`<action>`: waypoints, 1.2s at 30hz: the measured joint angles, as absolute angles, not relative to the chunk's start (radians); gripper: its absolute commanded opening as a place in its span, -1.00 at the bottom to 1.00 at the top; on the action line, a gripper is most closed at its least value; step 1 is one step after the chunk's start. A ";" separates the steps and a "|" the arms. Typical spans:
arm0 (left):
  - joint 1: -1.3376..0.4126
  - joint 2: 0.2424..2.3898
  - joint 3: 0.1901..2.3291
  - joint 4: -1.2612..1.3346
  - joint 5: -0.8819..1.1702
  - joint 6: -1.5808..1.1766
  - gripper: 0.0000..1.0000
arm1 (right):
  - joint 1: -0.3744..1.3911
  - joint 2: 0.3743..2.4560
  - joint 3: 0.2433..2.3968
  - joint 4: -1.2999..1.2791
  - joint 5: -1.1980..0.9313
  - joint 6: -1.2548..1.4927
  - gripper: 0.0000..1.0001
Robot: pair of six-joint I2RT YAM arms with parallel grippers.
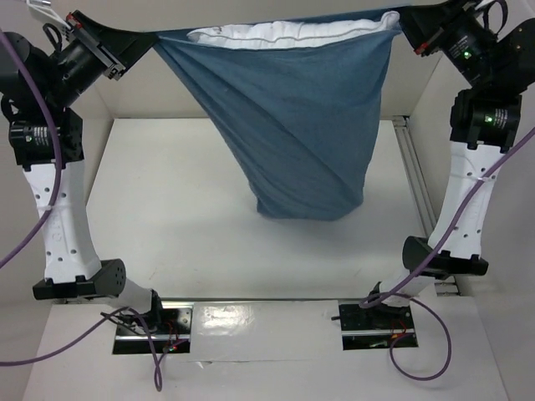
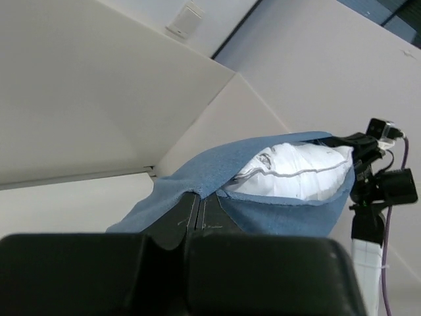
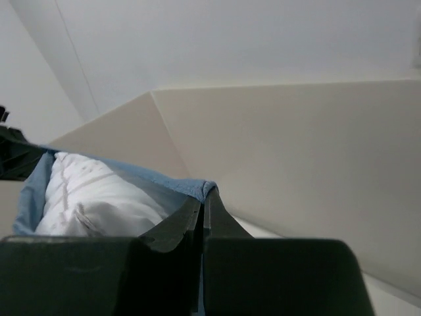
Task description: Put the pillow into the pillowcase
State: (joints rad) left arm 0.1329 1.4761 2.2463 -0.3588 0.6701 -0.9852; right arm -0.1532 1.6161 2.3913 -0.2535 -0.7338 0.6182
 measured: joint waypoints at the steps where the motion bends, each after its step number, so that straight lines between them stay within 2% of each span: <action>1: 0.133 1.490 2.247 -0.340 0.686 -1.004 -1.00 | -0.180 1.616 2.389 -0.249 -0.760 0.640 -1.00; 8: 0.128 1.596 2.338 -0.054 0.803 -1.213 -1.00 | -0.320 1.693 2.457 -0.072 -0.948 0.916 -1.00; 10: 0.129 1.625 2.371 0.067 0.819 -1.287 -1.00 | -0.337 1.692 2.469 0.023 -0.942 0.992 -1.00; 14: 0.134 1.618 2.389 0.141 0.818 -1.313 -1.00 | -0.369 1.640 2.472 0.207 -0.905 1.082 -1.00; 18: 0.103 1.531 2.262 0.162 0.795 -1.267 -1.00 | -0.368 1.533 2.319 0.324 -0.875 1.079 -1.00; 20: 0.054 1.487 2.162 0.164 0.775 -1.229 -1.00 | -0.315 1.465 2.187 0.305 -0.859 1.002 -1.00; 24: -0.021 1.500 2.029 0.154 0.791 -1.195 -1.00 | -0.226 1.468 2.076 0.173 -0.860 0.863 -1.00; 27: -0.016 1.623 2.109 0.102 0.801 -1.200 -1.00 | -0.240 1.622 2.243 0.031 -0.852 0.844 -1.00; 30: 0.022 1.736 2.308 0.062 0.804 -1.216 -1.00 | -0.310 1.746 2.447 0.025 -0.840 0.913 -1.00; 32: 0.065 1.720 2.346 0.085 0.835 -1.240 -1.00 | -0.368 1.738 2.472 0.059 -0.844 0.964 -1.00; 36: 0.151 1.544 2.291 0.130 0.859 -1.257 -1.00 | -0.399 1.567 2.372 0.169 -0.833 1.010 -1.00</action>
State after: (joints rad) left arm 0.1509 1.5444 2.2906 0.1299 0.8585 -1.2572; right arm -0.3988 1.5669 2.3722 0.1688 -0.8326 1.0100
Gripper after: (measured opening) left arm 0.025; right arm 0.015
